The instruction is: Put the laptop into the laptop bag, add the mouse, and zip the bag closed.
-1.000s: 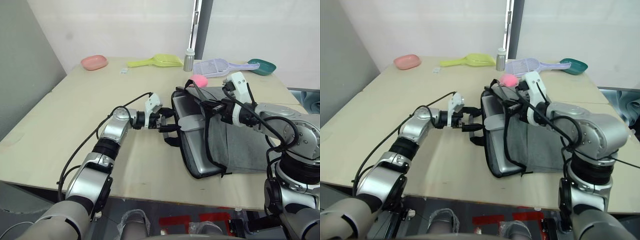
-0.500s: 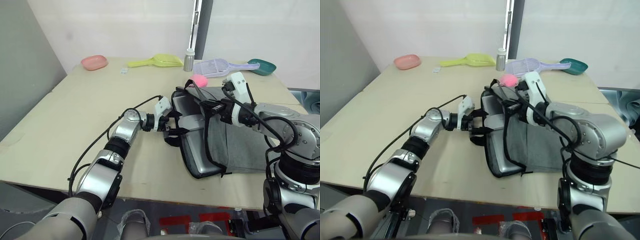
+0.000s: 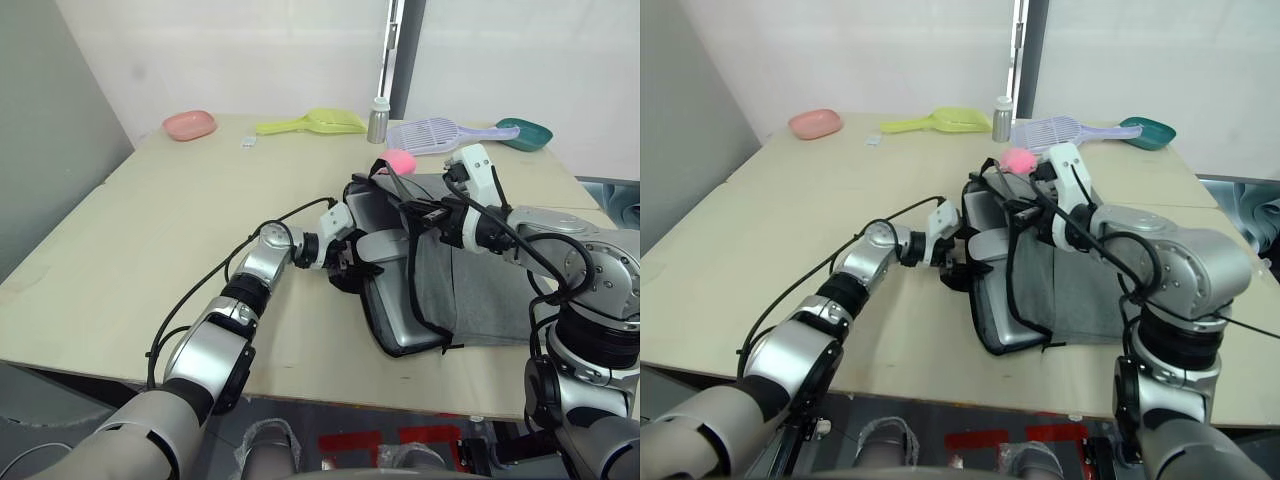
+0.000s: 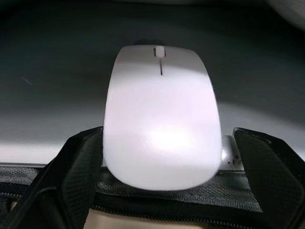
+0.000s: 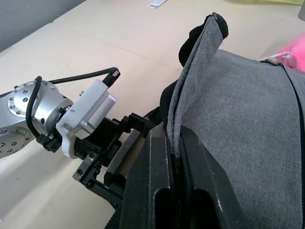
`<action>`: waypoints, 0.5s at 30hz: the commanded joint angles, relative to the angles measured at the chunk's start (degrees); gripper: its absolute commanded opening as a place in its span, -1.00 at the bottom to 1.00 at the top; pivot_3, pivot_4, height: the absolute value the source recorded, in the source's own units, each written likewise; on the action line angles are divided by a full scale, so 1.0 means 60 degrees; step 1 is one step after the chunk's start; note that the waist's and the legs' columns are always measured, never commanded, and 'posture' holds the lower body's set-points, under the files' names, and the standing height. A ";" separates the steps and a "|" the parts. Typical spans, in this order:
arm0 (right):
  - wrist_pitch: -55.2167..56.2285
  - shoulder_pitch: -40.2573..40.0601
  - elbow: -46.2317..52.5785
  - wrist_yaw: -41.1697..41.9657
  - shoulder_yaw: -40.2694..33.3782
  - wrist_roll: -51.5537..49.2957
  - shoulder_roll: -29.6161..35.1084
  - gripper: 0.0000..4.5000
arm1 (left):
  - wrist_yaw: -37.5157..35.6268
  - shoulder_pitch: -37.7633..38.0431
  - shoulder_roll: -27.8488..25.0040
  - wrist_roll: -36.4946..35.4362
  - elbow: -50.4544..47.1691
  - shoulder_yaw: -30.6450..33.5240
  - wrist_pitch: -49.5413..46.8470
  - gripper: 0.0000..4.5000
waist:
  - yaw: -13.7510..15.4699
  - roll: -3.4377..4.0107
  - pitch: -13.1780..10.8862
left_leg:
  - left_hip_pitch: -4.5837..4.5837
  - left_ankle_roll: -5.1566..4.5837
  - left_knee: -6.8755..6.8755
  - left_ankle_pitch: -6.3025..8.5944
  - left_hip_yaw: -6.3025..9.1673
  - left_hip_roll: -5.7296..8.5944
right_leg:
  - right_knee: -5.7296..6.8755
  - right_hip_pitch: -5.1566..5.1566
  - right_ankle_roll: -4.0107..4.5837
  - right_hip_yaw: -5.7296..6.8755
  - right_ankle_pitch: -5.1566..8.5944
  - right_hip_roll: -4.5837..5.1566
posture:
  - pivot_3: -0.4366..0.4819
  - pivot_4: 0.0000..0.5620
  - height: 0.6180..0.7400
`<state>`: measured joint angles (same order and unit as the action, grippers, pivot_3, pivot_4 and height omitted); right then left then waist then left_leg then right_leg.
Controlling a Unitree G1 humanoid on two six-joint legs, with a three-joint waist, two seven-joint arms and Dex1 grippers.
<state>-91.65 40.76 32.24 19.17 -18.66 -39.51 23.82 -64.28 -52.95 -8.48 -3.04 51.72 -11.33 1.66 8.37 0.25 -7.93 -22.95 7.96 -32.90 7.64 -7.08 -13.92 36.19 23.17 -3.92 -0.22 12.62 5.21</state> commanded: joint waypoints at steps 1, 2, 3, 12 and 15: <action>0.0214 0.0200 0.0489 0.0034 -0.0232 -0.0176 -0.0034 -1.00 | 0.0058 -0.0187 0.0025 0.0027 0.0018 0.0093 0.0018 0.30 | 0.0003 0.0000 0.0000 | 0.0000 0.0000 0.0001 0.0000 0.0000 0.0000 | 0.0000 0.0000 0.0000 0.0001 0.0000 0.0000 | -0.05 -0.47 1.00; 0.0220 0.0202 0.0483 0.0037 -0.0222 -0.0178 -0.0043 -1.00 | 0.0086 -0.0214 0.0028 0.0028 0.0040 0.0108 0.0011 0.20 | 0.0005 0.0000 0.0000 | 0.0000 0.0000 0.0001 0.0000 0.0000 0.0000 | 0.0000 0.0000 0.0000 0.0002 0.0000 0.0000 | -0.05 -0.47 1.00; 0.0225 0.0201 0.0481 0.0037 -0.0215 -0.0179 -0.0047 -1.00 | 0.0159 -0.0237 0.0037 0.0055 0.0053 0.0107 0.0054 0.20 | 0.0005 0.0000 0.0000 | 0.0000 0.0000 0.0000 0.0000 0.0000 0.0000 | -0.0001 0.0000 0.0000 0.0001 0.0000 0.0000 | -0.05 -0.47 1.00; 0.0245 0.0230 0.0459 0.0051 -0.0185 -0.0188 -0.0062 -1.00 | 0.0129 -0.0397 0.0430 0.0056 -0.0009 0.0051 0.0171 0.20 | 0.0002 0.0000 0.0000 | -0.0001 -0.0001 0.0001 0.0000 0.0000 0.0000 | -0.0001 0.0000 0.0000 0.0002 0.0000 0.0000 | -0.05 -0.47 1.00; 0.0243 0.0221 0.0483 0.0040 -0.0172 -0.0187 -0.0083 -1.00 | 0.0370 -0.0560 0.0636 0.0220 0.0286 0.0012 0.0296 0.20 | 0.0009 0.0000 0.0000 | -0.0002 -0.0001 0.0000 0.0000 0.0000 0.0000 | -0.0002 0.0000 0.0001 0.0002 0.0001 0.0000 | -0.05 -0.47 1.00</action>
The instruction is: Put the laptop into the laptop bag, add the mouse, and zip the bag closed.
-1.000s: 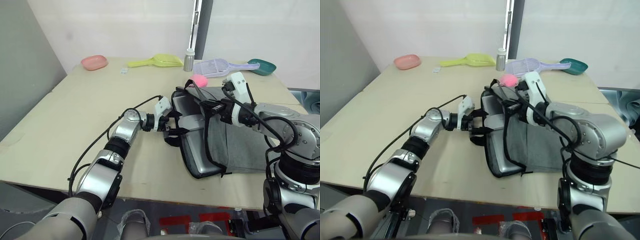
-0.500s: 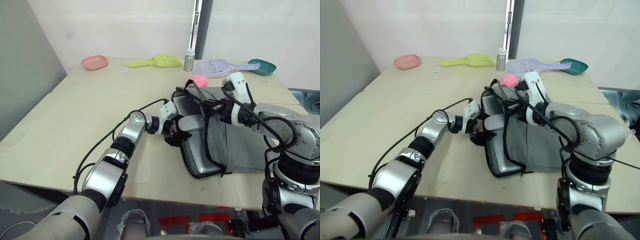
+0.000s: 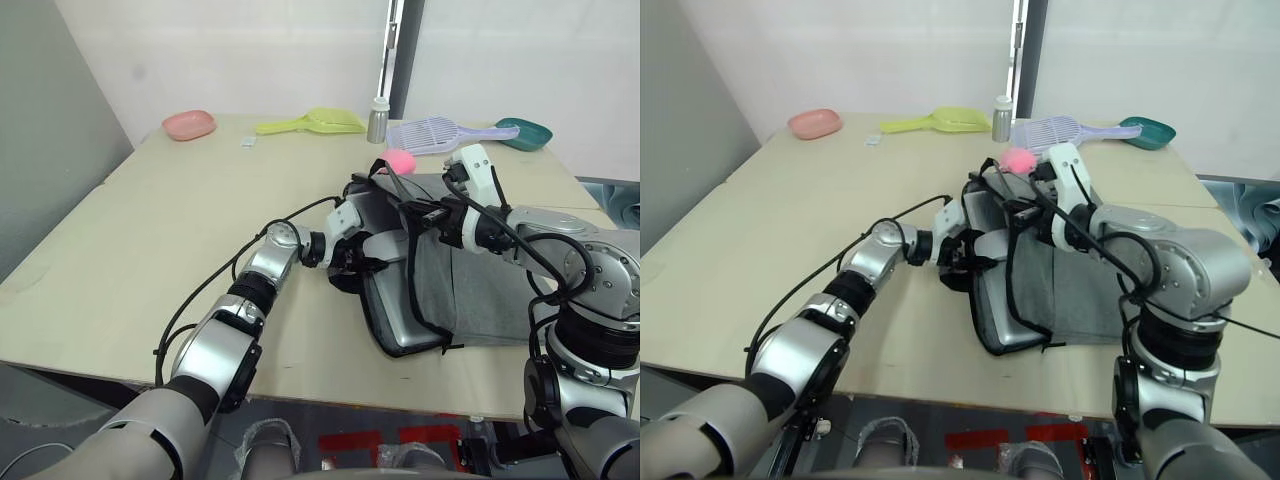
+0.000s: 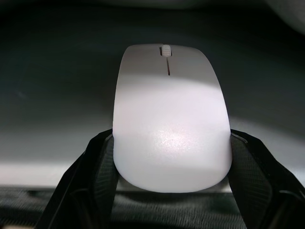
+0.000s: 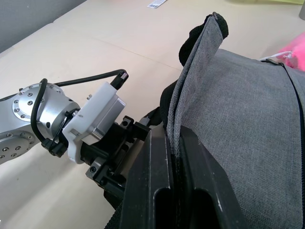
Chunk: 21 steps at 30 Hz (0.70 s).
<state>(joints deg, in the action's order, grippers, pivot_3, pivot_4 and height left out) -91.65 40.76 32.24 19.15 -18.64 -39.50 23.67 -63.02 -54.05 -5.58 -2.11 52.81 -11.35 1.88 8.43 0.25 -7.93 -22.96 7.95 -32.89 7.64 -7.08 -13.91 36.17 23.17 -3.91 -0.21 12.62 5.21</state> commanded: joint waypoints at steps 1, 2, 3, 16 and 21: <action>0.0241 0.0223 0.0487 0.0042 -0.0175 -0.0190 -0.0060 -1.00 | 0.0256 -0.0446 0.0207 0.0115 0.0246 0.0024 0.0307 0.20 | -0.0005 0.0000 0.0000 | 0.0000 0.0000 0.0000 0.0000 -0.0001 0.0000 | 0.0000 0.0000 0.0000 -0.0001 0.0000 0.0000 | -0.05 -0.47 1.00; 0.0240 0.0229 0.0486 0.0041 -0.0175 -0.0189 -0.0061 -1.00 | 0.0327 -0.0508 0.0253 0.0159 0.0388 0.0033 0.0368 0.20 | -0.0008 0.0000 0.0000 | 0.0000 0.0000 0.0000 0.0000 -0.0001 0.0001 | 0.0000 0.0000 0.0001 -0.0002 0.0000 0.0000 | -0.05 -0.47 1.00; 0.0236 0.0234 0.0486 0.0040 -0.0176 -0.0189 -0.0062 -1.00 | 0.0408 -0.0576 0.0299 0.0203 0.0541 0.0039 0.0442 0.20 | -0.0013 0.0000 0.0000 | 0.0000 0.0000 0.0000 0.0000 0.0000 0.0001 | 0.0000 0.0000 0.0000 -0.0002 0.0000 0.0000 | -0.05 -0.47 1.00; 0.0199 0.0248 0.0501 0.0055 -0.0174 -0.0206 -0.0051 -1.00 | 0.0884 -0.0806 0.0684 0.0351 0.1343 0.0182 0.0941 0.67 | -0.0005 0.0000 0.0000 | 0.0001 0.0000 0.0000 0.0000 -0.0001 0.0001 | -0.0001 0.0000 -0.0056 -0.0002 -0.0032 0.0000 | -0.05 -0.47 1.00; 0.0208 0.0249 0.0500 0.0052 -0.0163 -0.0212 -0.0083 -1.00 | 0.1028 -0.0898 0.0790 0.0219 0.1293 0.0441 0.0965 0.99 | -0.0008 0.0000 0.0000 | 0.0001 0.0000 0.0000 0.0000 -0.0001 0.0001 | -0.0001 0.0000 -0.0056 -0.0002 -0.0033 0.0000 | -0.05 -0.47 1.00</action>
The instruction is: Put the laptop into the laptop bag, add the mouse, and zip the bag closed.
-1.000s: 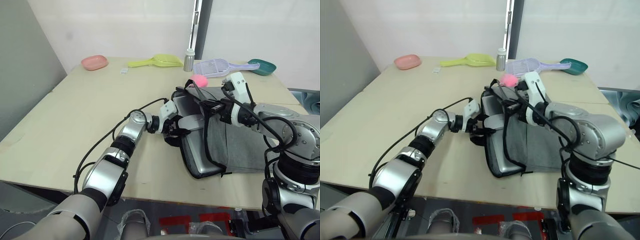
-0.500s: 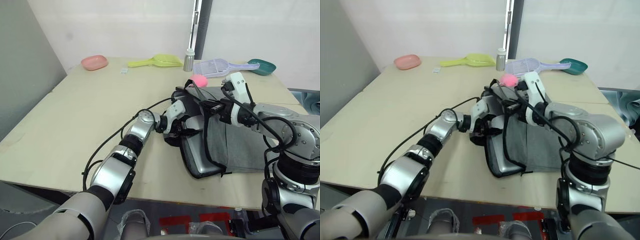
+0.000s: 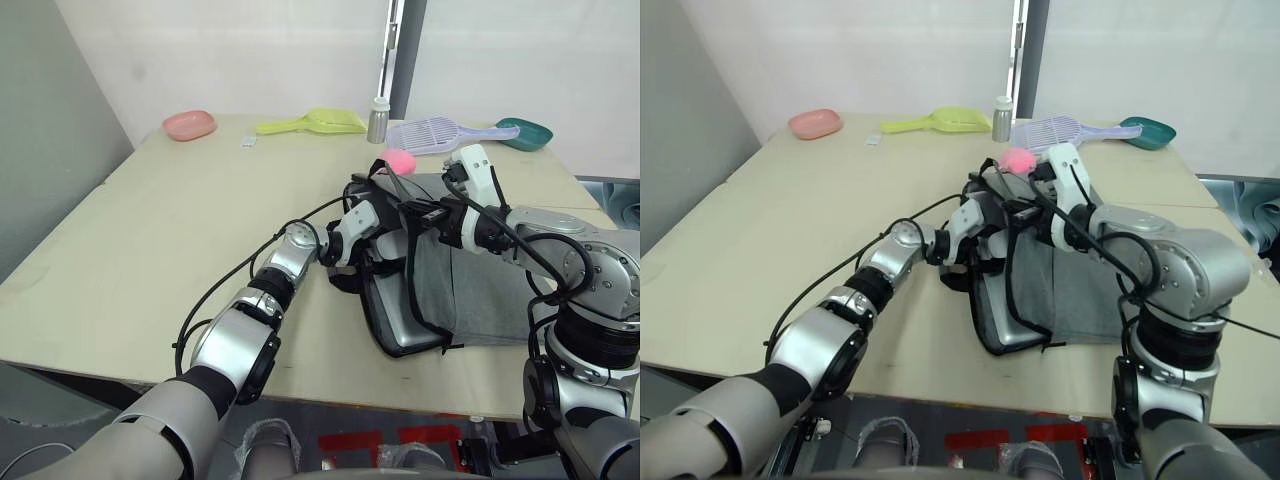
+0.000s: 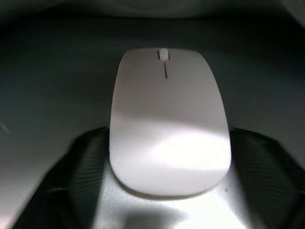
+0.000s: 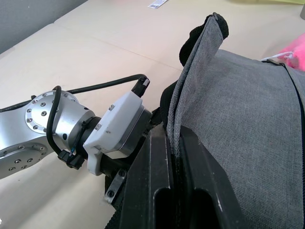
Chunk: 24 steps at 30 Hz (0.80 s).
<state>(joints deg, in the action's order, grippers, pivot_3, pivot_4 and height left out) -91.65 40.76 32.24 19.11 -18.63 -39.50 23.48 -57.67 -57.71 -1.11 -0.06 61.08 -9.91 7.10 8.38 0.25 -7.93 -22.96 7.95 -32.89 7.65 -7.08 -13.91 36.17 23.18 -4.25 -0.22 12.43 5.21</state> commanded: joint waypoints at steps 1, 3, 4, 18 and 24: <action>0.0209 0.0246 0.0500 0.0058 -0.0168 -0.0214 -0.0059 -1.00 | 0.0123 -0.0308 0.0047 -0.0137 -0.0118 0.0241 0.0078 0.99 | 0.0000 0.0000 0.0000 | 0.0000 0.0000 0.0000 0.0000 0.0000 0.0000 | 0.0000 0.0000 0.0000 0.0000 0.0000 0.0000 | -0.05 -0.47 1.00; 0.0210 0.0250 0.0493 0.0052 -0.0169 -0.0211 -0.0077 -1.00 | 0.0210 -0.0311 -0.0003 -0.0109 -0.0253 0.0273 0.0175 0.99 | -0.0002 0.0000 0.0000 | 0.0000 0.0000 0.0000 0.0000 0.0000 0.0000 | -0.0001 0.0000 0.0003 0.0000 0.0002 0.0000 | -0.05 -0.47 1.00; 0.0212 0.0245 0.0493 0.0050 -0.0169 -0.0208 -0.0081 -1.00 | -0.0017 -0.0244 -0.0062 -0.0174 -0.0475 0.0266 0.0132 0.99 | -0.0003 0.0000 0.0000 | 0.0000 0.0000 0.0001 0.0000 0.0000 0.0000 | -0.0001 0.0000 0.0003 0.0000 0.0002 0.0000 | -0.05 -0.47 1.00; 0.0250 -0.0097 0.0571 0.0091 -0.0334 -0.0264 -0.0032 -1.00 | -0.2019 0.2175 -0.3882 -0.1713 -0.7075 0.0974 -0.2775 0.99 | -0.0105 0.0011 -0.0006 | 0.0001 0.0004 0.0021 0.0002 0.0000 -0.0005 | -0.0013 0.0002 0.0061 0.0011 0.0036 -0.0004 | -0.05 -0.47 1.00; 0.0922 -0.0821 0.0238 0.0330 0.0457 -0.0202 -0.0060 -1.00 | -0.3409 0.4232 -0.6679 -0.3847 -0.9976 0.2260 -0.5220 0.99 | -0.0222 0.0021 -0.0011 | 0.0006 0.0019 0.0062 0.0004 -0.0001 -0.0007 | -0.0027 0.0008 0.0061 0.0023 0.0042 -0.0007 | -0.05 -0.47 1.00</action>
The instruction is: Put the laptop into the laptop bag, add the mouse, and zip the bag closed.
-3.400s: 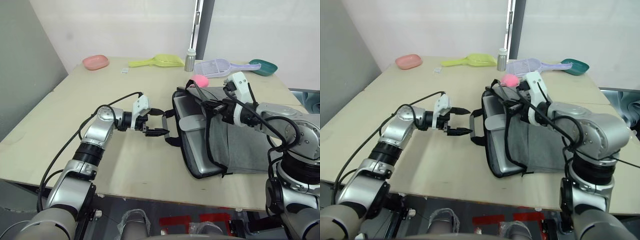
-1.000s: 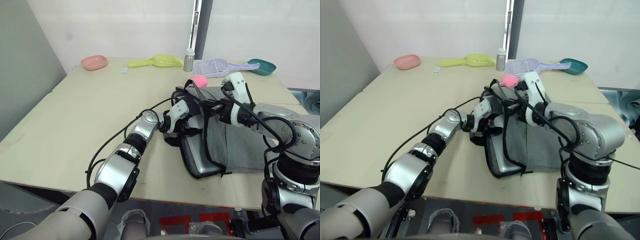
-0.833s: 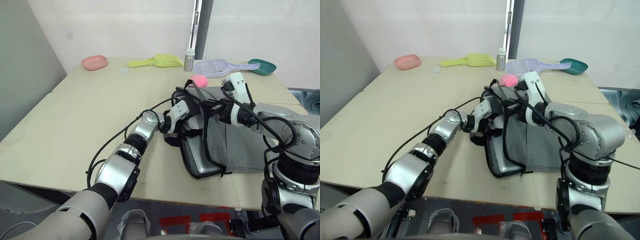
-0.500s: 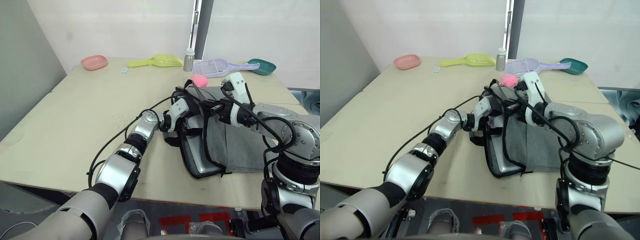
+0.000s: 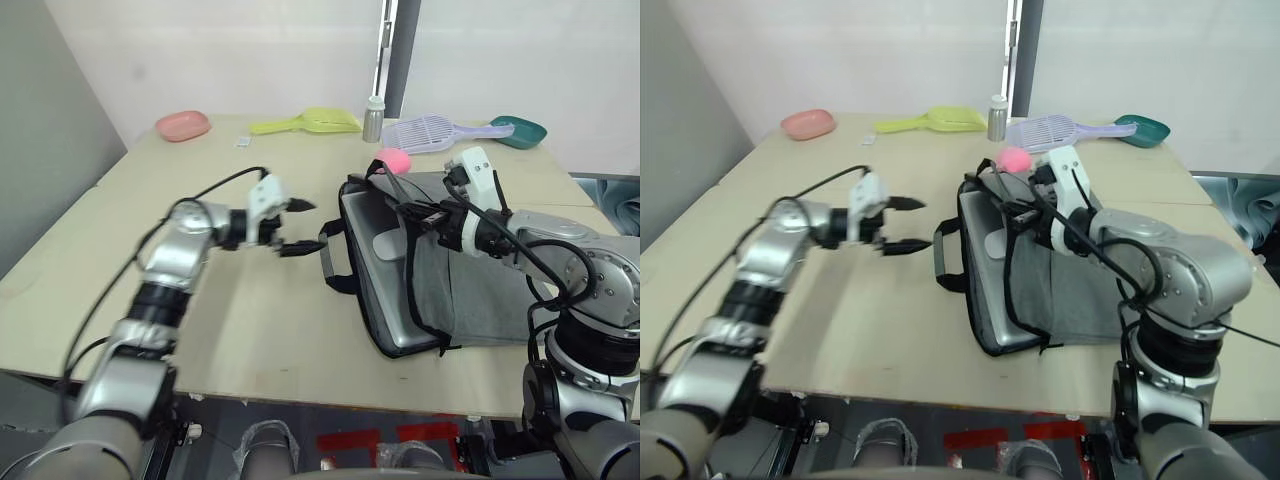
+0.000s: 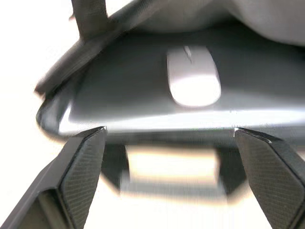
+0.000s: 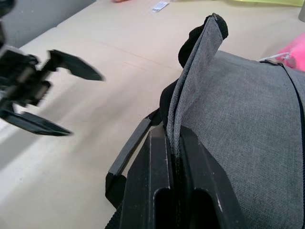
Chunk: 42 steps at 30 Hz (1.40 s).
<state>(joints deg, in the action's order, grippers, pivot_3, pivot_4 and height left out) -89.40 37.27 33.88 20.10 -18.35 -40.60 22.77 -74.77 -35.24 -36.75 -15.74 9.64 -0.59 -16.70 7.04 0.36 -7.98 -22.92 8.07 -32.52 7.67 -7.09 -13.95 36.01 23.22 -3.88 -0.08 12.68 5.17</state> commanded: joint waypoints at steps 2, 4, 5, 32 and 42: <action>0.1010 -0.0501 -0.0447 0.0308 0.0794 0.0094 0.0059 -1.00 | -0.0731 0.1233 -0.1517 -0.1893 -0.2092 0.1352 -0.1995 0.99 | -0.0008 0.0003 -0.0003 | -0.0003 0.0009 0.0011 -0.0002 0.0002 -0.0001 | -0.0001 0.0008 0.0005 0.0006 0.0004 -0.0001 | -0.05 -0.47 1.00; 0.1430 -0.0648 -0.0845 0.0406 0.1071 0.0227 0.0114 -1.00 | -0.0674 0.1674 -0.1971 -0.2269 -0.2442 0.1737 -0.2393 0.99 | -0.0023 0.0003 -0.0003 | -0.0004 0.0011 0.0011 -0.0001 -0.0001 -0.0001 | 0.0001 0.0011 0.0042 0.0004 0.0026 0.0000 | -0.05 -0.47 1.00; 0.1732 -0.0727 -0.1171 0.0497 0.1314 0.0363 0.0195 -1.00 | -0.0638 0.1973 -0.2274 -0.2327 -0.2472 0.2047 -0.2472 0.99 | -0.0013 0.0004 -0.0004 | -0.0003 0.0013 0.0011 -0.0001 -0.0001 -0.0001 | 0.0005 0.0013 0.0043 0.0004 0.0027 0.0000 | -0.05 -0.47 1.00; 0.3718 -0.2069 0.0328 0.3687 0.3651 -0.0679 0.3283 -1.00 | -0.1508 0.3653 -0.3931 -0.3557 -0.2819 0.3116 -0.2717 0.99 | -0.0222 0.0000 0.0000 | 0.0015 0.0016 0.0002 -0.0008 -0.0001 -0.0025 | 0.0025 0.0009 0.0050 -0.0007 0.0032 -0.0028 | -0.05 -0.47 1.00; 0.3425 -0.1402 -0.0403 0.4800 0.3067 -0.1712 0.4117 -0.07 | -0.2894 0.5966 -0.4580 -0.3878 -0.3156 0.5117 -0.1791 1.00 | -0.0206 -0.0008 0.0003 | 0.0007 -0.0034 -0.0011 0.0017 -0.0003 -0.0027 | 0.0027 0.0012 0.0054 -0.0007 0.0032 -0.0027 | -0.05 -0.47 1.00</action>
<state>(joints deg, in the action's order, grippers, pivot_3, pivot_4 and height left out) -68.15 28.73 28.62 46.51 3.00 -47.78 45.87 -89.06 -0.70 -63.00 -37.54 -10.18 26.00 -29.70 5.81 0.31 -7.97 -22.88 7.84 -32.59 7.78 -7.11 -14.11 36.16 23.29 -3.56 -0.13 12.87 5.01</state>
